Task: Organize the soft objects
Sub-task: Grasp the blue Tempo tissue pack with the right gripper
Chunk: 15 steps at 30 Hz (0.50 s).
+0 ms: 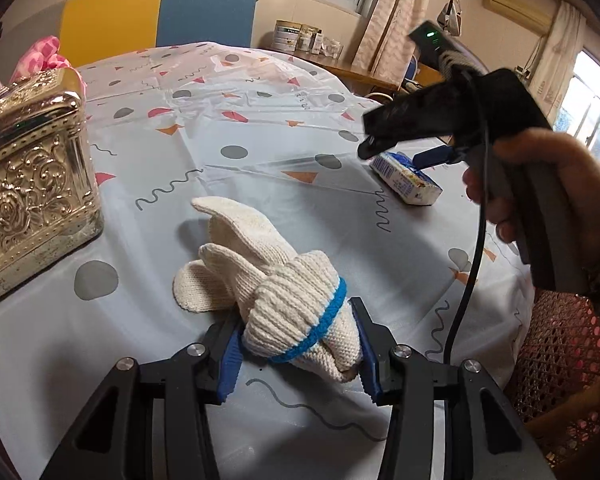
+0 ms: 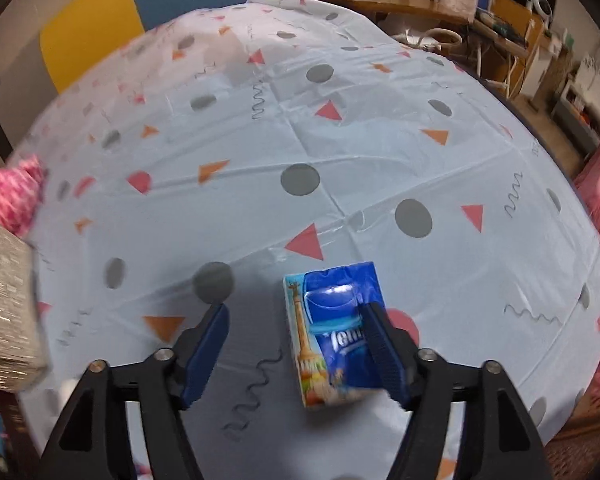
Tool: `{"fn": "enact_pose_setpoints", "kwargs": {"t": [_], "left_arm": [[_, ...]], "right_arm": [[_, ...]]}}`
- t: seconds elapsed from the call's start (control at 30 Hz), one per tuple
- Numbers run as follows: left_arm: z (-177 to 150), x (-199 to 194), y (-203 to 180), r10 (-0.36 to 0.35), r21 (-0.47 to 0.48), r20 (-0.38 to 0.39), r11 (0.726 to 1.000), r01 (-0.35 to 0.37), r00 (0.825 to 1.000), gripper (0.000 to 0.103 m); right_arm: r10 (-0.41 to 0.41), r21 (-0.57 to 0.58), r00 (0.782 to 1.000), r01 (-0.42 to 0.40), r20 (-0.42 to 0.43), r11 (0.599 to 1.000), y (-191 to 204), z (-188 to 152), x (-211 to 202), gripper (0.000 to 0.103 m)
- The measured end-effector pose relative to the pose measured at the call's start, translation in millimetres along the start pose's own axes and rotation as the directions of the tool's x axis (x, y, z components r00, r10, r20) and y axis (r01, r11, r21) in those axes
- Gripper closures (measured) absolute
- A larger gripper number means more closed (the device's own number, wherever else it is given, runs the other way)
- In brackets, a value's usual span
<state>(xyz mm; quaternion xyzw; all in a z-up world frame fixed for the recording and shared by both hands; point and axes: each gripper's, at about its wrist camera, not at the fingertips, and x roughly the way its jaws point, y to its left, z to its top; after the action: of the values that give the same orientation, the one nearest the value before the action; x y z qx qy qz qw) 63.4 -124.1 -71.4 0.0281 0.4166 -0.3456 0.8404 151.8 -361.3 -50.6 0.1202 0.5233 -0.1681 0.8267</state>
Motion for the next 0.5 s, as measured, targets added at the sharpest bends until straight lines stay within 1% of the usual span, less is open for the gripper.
{"fn": "enact_pose_setpoints", "kwargs": {"t": [0.1, 0.17, 0.23, 0.3, 0.43, 0.5], "left_arm": [[-1, 0, 0, 0.002, -0.005, 0.008, 1.000, -0.002, 1.000, 0.054], [-2, -1, 0, -0.001, -0.009, 0.012, 1.000, 0.001, 1.000, 0.054], [-2, -1, 0, -0.001, -0.011, 0.014, 1.000, 0.001, 1.000, 0.054], [-3, -2, 0, 0.001, -0.012, 0.016, 1.000, -0.001, 1.000, 0.054], [-4, -3, 0, 0.005, -0.015, 0.020, 1.000, -0.004, 1.000, 0.054], [-4, -3, 0, 0.003, -0.018, 0.021, 1.000, -0.003, 1.000, 0.054]], "right_arm": [[-0.064, -0.105, 0.998, 0.065, 0.007, 0.992, 15, -3, 4, 0.027], [-0.087, -0.132, 0.996, 0.088, 0.012, 0.987, 18, -5, 4, 0.027], [-0.063, -0.116, 0.998, 0.065, 0.021, 0.991, 15, -4, 1, 0.028], [-0.041, -0.072, 0.999, 0.043, 0.033, 0.996, 8, -3, -3, 0.029], [-0.057, 0.009, 0.998, 0.056, 0.042, 0.998, -6, 3, -4, 0.029], [-0.070, 0.019, 0.997, 0.070, 0.020, 0.997, -8, 4, 2, 0.029]]}}
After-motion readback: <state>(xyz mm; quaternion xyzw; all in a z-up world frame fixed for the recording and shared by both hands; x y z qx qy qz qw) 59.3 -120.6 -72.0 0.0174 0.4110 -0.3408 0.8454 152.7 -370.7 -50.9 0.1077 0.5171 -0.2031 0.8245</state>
